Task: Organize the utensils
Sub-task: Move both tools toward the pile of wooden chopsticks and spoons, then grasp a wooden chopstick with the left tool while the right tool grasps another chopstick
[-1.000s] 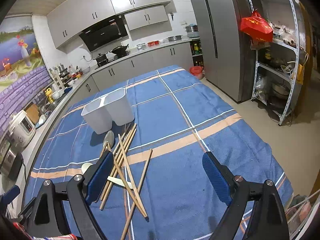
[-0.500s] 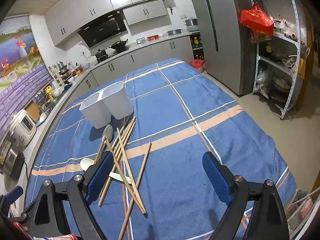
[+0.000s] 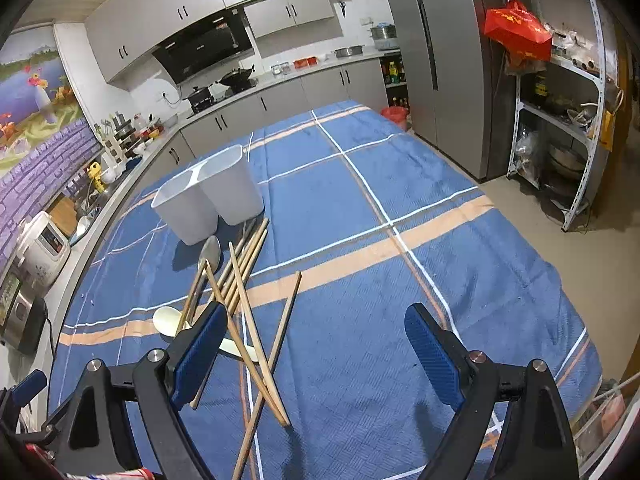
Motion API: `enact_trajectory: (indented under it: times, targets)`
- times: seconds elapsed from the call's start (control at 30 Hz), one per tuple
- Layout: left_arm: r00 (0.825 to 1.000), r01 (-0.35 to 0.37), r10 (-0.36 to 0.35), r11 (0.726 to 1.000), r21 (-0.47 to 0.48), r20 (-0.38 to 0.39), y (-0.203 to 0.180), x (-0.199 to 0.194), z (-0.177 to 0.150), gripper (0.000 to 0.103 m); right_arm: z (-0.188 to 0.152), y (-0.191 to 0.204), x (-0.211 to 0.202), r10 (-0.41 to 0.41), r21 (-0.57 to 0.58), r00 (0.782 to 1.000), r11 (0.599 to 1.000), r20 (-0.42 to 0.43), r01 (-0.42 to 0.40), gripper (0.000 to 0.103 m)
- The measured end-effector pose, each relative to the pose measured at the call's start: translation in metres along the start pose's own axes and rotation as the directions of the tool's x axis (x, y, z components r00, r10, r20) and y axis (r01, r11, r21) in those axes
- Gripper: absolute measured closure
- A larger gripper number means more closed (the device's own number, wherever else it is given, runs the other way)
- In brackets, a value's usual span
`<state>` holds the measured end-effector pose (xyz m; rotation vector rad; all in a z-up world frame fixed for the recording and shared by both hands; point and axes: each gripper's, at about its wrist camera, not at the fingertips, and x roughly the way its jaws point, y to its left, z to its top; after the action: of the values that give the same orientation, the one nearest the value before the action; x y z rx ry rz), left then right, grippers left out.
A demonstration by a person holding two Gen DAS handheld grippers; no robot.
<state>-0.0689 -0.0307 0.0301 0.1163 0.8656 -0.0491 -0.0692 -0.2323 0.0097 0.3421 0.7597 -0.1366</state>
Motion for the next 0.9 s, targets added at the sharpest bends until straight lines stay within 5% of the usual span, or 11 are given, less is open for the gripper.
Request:
enact_trajectory:
  times: [0.47,0.6,0.77,0.9]
  targets:
    - [0.999,0.05,-0.051,0.995,-0.086,-0.009,0.044,0.031,0.029,0.0,0.001,0.004,0.03,-0.002,-0.02,0.997,1.0,-0.076,0.0,0.01]
    - [0.987,0.15,-0.154,0.985,-0.081,-0.036,0.046,0.054,0.052,0.016,0.006,0.014,0.049,0.054,-0.069,0.99,0.996,-0.127,-0.063,0.011]
    - [0.964,0.249,-0.253,0.967,-0.054,-0.085,0.028,0.095,0.078,0.032,0.011,0.024,0.079,0.079,-0.102,0.975,0.99,-0.209,-0.102,0.035]
    - [0.927,0.321,-0.32,0.947,-0.029,-0.194,0.006,0.138,0.091,0.05,0.019,0.033,0.103,0.117,-0.117,0.956,0.981,-0.27,-0.154,0.051]
